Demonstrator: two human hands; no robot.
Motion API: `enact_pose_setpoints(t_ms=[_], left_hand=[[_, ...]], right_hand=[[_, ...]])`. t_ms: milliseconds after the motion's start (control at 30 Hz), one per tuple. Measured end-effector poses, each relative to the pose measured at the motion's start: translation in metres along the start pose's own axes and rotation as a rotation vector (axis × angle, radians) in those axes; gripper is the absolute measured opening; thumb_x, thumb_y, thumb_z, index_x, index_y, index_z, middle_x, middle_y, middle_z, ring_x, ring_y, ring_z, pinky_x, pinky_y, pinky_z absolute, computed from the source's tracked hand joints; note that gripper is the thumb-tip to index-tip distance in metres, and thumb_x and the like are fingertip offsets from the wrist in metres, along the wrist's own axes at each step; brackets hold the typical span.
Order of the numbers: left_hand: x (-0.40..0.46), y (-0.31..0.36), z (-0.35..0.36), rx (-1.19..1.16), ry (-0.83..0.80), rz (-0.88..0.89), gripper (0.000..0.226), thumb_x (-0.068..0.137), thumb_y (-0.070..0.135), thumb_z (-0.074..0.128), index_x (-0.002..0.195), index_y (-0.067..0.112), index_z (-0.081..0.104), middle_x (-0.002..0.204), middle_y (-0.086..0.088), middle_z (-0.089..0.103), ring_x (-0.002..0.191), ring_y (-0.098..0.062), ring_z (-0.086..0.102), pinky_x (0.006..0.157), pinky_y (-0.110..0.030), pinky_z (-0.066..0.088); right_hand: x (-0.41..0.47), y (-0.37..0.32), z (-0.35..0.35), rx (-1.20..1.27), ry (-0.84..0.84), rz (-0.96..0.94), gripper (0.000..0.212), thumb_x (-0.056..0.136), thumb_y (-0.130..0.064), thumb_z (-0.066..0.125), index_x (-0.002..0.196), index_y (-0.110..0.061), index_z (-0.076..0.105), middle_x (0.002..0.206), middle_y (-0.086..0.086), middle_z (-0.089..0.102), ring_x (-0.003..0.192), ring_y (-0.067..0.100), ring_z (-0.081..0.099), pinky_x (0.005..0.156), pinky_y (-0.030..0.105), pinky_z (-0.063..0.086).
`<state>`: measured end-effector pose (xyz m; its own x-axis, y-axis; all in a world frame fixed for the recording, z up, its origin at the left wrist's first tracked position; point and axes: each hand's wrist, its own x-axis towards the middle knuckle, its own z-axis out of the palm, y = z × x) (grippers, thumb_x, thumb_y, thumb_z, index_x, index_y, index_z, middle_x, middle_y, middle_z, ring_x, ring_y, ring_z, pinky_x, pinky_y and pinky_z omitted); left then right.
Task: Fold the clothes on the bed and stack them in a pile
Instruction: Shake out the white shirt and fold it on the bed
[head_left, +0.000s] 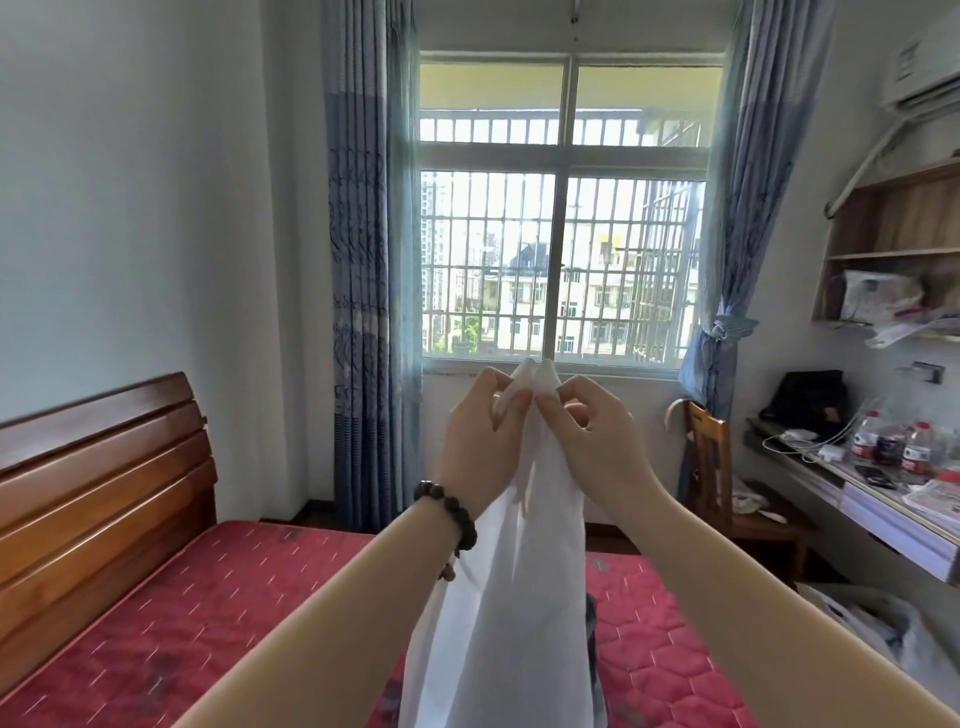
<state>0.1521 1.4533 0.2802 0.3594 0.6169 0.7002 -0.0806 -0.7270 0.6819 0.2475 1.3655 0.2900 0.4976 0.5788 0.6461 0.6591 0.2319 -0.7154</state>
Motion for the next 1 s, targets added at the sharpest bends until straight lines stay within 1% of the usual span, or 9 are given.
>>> enact_pose_setpoints(t_ms=[200, 333, 400, 500, 567, 633, 700, 833, 1000], left_hand=[[-0.008, 0.001, -0.001, -0.100, -0.159, -0.055, 0.028, 0.088, 0.042, 0.063, 0.097, 0.019, 0.050, 0.086, 0.004, 0.065, 0.078, -0.011, 0.066, 0.068, -0.034, 0.058], [-0.006, 0.000, -0.009, -0.059, -0.222, -0.059, 0.030, 0.083, 0.017, 0.072, 0.104, 0.012, 0.051, 0.093, -0.001, 0.066, 0.079, -0.003, 0.063, 0.066, -0.017, 0.053], [-0.005, 0.001, -0.014, -0.090, -0.243, -0.073, 0.021, 0.088, 0.013, 0.067, 0.105, 0.009, 0.056, 0.093, -0.011, 0.067, 0.078, -0.013, 0.062, 0.070, -0.028, 0.053], [-0.004, -0.001, -0.020, -0.080, -0.239, -0.102, 0.010, 0.092, 0.014, 0.061, 0.101, 0.010, 0.060, 0.093, -0.019, 0.066, 0.075, -0.023, 0.059, 0.077, -0.041, 0.054], [-0.003, -0.003, -0.024, -0.076, -0.252, -0.110, 0.008, 0.092, 0.012, 0.060, 0.100, 0.010, 0.061, 0.095, -0.023, 0.065, 0.078, -0.026, 0.060, 0.080, -0.045, 0.053], [-0.003, -0.003, -0.025, -0.102, -0.287, -0.091, 0.008, 0.091, 0.010, 0.061, 0.100, 0.010, 0.061, 0.094, -0.024, 0.065, 0.078, -0.023, 0.059, 0.079, -0.045, 0.053], [-0.003, -0.003, -0.024, -0.130, -0.312, -0.072, 0.010, 0.091, 0.010, 0.062, 0.101, 0.008, 0.062, 0.094, -0.024, 0.066, 0.078, -0.023, 0.060, 0.080, -0.045, 0.053], [-0.003, -0.006, -0.022, -0.139, -0.296, -0.026, 0.013, 0.090, 0.010, 0.065, 0.102, 0.007, 0.064, 0.091, -0.023, 0.066, 0.075, -0.017, 0.056, 0.071, -0.031, 0.049], [-0.009, -0.022, -0.028, -0.121, -0.156, 0.036, 0.030, 0.086, 0.020, 0.070, 0.112, 0.017, 0.053, 0.098, -0.004, 0.064, 0.087, -0.016, 0.065, 0.076, -0.028, 0.056]], right_hand=[[-0.003, -0.015, -0.005, 0.354, -0.198, 0.299, 0.033, 0.101, -0.031, 0.041, 0.086, -0.012, 0.064, 0.073, 0.007, 0.062, 0.055, 0.017, 0.060, 0.052, 0.028, 0.050], [0.000, -0.023, -0.016, 0.459, -0.400, 0.373, 0.046, 0.103, -0.034, 0.034, 0.102, -0.006, 0.071, 0.095, 0.012, 0.073, 0.079, 0.021, 0.068, 0.076, 0.037, 0.056], [0.004, -0.029, -0.021, 0.321, -0.403, 0.313, 0.042, 0.102, -0.032, 0.039, 0.098, -0.010, 0.074, 0.095, 0.011, 0.075, 0.084, 0.023, 0.070, 0.081, 0.038, 0.055], [0.018, -0.034, -0.039, -0.101, -0.191, 0.013, 0.029, 0.094, -0.039, 0.055, 0.082, -0.020, 0.074, 0.076, -0.001, 0.074, 0.073, 0.012, 0.070, 0.077, 0.032, 0.057], [0.028, -0.034, -0.051, -0.329, -0.128, -0.211, 0.028, 0.082, -0.048, 0.066, 0.095, -0.024, 0.069, 0.087, -0.007, 0.069, 0.081, 0.008, 0.064, 0.079, 0.026, 0.051], [0.039, -0.033, -0.053, -0.474, -0.333, -0.239, 0.061, 0.068, -0.060, 0.068, 0.121, -0.030, 0.058, 0.112, -0.011, 0.057, 0.101, 0.006, 0.054, 0.086, 0.023, 0.040], [0.048, -0.034, -0.047, -0.600, -0.548, -0.163, 0.075, 0.065, -0.062, 0.073, 0.131, -0.033, 0.052, 0.120, -0.015, 0.052, 0.108, 0.006, 0.050, 0.087, 0.022, 0.037], [0.065, -0.035, -0.038, -0.635, -0.685, -0.139, 0.027, 0.070, -0.045, 0.080, 0.087, -0.025, 0.071, 0.082, -0.008, 0.065, 0.078, 0.010, 0.060, 0.070, 0.026, 0.047], [0.067, -0.036, -0.030, -0.641, -0.608, -0.235, 0.018, 0.070, -0.038, 0.081, 0.070, -0.024, 0.069, 0.070, -0.004, 0.062, 0.065, 0.006, 0.054, 0.064, 0.027, 0.046]])
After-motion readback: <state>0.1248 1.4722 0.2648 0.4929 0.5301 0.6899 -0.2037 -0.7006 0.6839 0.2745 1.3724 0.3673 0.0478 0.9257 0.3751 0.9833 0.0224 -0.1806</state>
